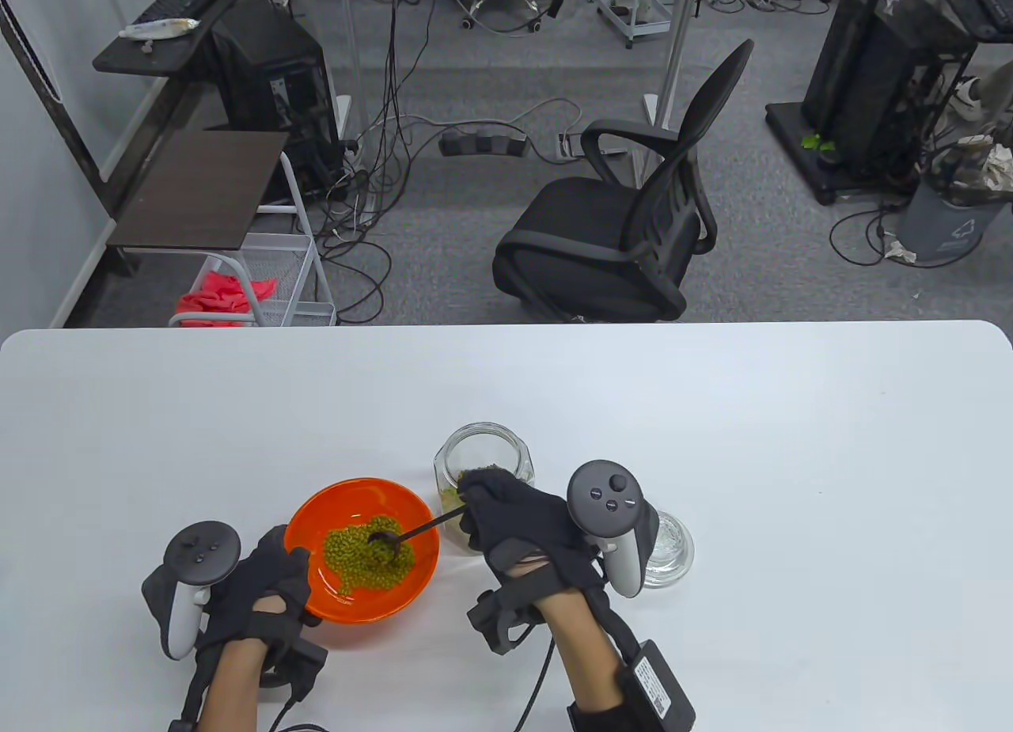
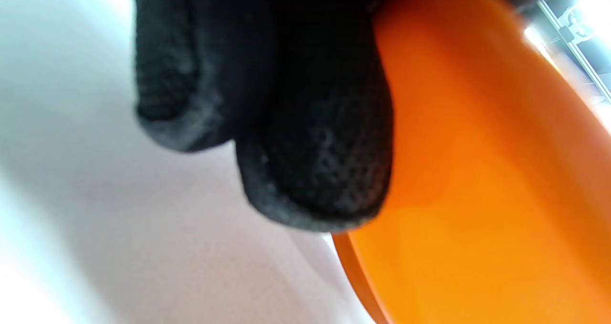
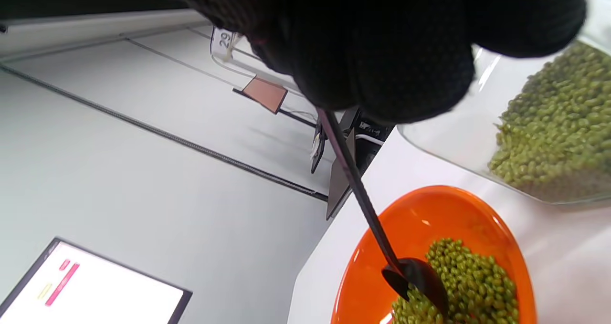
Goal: Portion mung beans with measuring scoop (Bowl in hand)
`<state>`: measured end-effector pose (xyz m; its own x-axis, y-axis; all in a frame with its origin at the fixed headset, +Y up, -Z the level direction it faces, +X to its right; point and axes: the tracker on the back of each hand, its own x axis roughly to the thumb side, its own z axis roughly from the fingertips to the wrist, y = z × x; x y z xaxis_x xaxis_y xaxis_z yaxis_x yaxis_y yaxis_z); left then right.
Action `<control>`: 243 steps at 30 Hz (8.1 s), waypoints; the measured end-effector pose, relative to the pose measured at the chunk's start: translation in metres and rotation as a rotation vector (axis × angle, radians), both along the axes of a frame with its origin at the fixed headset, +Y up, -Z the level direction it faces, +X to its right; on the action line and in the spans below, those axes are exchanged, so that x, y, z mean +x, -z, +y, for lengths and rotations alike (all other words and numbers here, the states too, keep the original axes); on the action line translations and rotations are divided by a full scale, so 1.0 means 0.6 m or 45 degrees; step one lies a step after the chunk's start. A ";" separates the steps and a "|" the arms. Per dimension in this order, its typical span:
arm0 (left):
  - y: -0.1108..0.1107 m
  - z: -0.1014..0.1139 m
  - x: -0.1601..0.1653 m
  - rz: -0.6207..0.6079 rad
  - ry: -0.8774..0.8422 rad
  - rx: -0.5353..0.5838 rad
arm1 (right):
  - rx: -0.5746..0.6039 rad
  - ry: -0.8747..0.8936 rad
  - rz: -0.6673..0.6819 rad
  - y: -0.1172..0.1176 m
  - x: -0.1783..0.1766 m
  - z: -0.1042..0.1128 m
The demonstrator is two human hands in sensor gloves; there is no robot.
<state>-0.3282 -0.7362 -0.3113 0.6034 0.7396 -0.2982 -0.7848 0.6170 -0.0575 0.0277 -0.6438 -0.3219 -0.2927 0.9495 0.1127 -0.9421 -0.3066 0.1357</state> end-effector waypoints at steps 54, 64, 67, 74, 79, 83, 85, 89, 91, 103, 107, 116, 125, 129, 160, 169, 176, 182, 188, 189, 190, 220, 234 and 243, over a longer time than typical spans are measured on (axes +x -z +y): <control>0.000 -0.001 0.000 -0.002 0.011 -0.002 | 0.208 0.241 -0.195 -0.023 0.090 0.054; 0.000 -0.001 0.000 0.000 0.013 -0.001 | 0.237 0.263 -0.351 -0.030 0.130 0.060; 0.000 -0.001 0.001 -0.001 0.014 -0.002 | 0.245 0.221 -0.401 -0.033 0.138 0.061; 0.000 -0.001 0.001 0.000 0.017 -0.001 | 0.235 0.114 -0.469 -0.025 0.137 0.051; 0.000 -0.002 0.001 -0.001 0.017 -0.004 | 0.233 0.056 -0.488 -0.018 0.128 0.042; 0.000 -0.002 0.001 -0.001 0.019 -0.004 | 0.228 0.002 -0.488 -0.013 0.120 0.035; 0.000 -0.002 0.001 -0.002 0.018 -0.004 | 0.224 -0.030 -0.484 -0.010 0.114 0.030; 0.000 -0.002 0.001 -0.002 0.018 -0.004 | 0.221 -0.095 -0.468 -0.003 0.099 0.021; 0.000 -0.002 0.001 -0.002 0.018 -0.004 | 0.225 -0.117 -0.466 0.000 0.090 0.015; 0.000 -0.001 0.002 -0.004 0.015 -0.005 | 0.245 -0.300 -0.440 0.012 0.046 -0.013; 0.000 0.000 0.001 -0.002 0.015 -0.003 | 0.243 -0.342 -0.428 0.015 0.039 -0.020; -0.001 0.000 0.000 0.002 0.011 0.001 | 0.217 -0.364 -0.407 0.024 0.031 -0.037; -0.001 0.001 -0.002 0.007 0.010 0.003 | 0.179 -0.302 -0.394 0.029 0.028 -0.038; -0.001 0.002 -0.003 0.009 0.008 0.005 | 0.169 -0.257 -0.395 0.031 0.032 -0.036; -0.002 0.001 -0.004 0.013 0.008 0.003 | -0.112 0.298 -0.617 0.027 0.134 -0.064; -0.002 0.002 -0.004 0.012 0.010 0.003 | -0.141 0.386 -0.634 0.025 0.146 -0.066; -0.002 0.001 -0.004 0.012 0.011 0.002 | -0.153 0.455 -0.647 0.021 0.156 -0.064; -0.001 0.001 -0.003 0.011 0.013 0.001 | -0.171 0.511 -0.667 0.019 0.168 -0.066; -0.001 0.001 -0.003 0.011 0.016 -0.001 | -0.152 0.533 -0.690 0.014 0.180 -0.058; -0.001 0.001 -0.002 0.010 0.016 -0.002 | -0.146 0.537 -0.688 0.013 0.181 -0.056; -0.001 0.001 -0.002 0.010 0.016 -0.002 | -0.139 0.545 -0.685 0.011 0.181 -0.053; -0.001 0.001 -0.002 0.005 0.009 -0.001 | -0.043 0.452 -0.267 -0.005 0.041 -0.009; -0.001 0.001 -0.001 0.002 0.004 -0.003 | 0.021 0.193 -0.085 -0.005 -0.029 -0.026; -0.001 0.001 -0.001 0.000 0.004 -0.002 | 0.077 0.104 -0.011 -0.011 -0.053 -0.025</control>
<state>-0.3290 -0.7356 -0.3107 0.6055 0.7374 -0.2994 -0.7831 0.6192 -0.0587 -0.0040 -0.6585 -0.3152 -0.2156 0.9619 0.1681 -0.9654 -0.2359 0.1114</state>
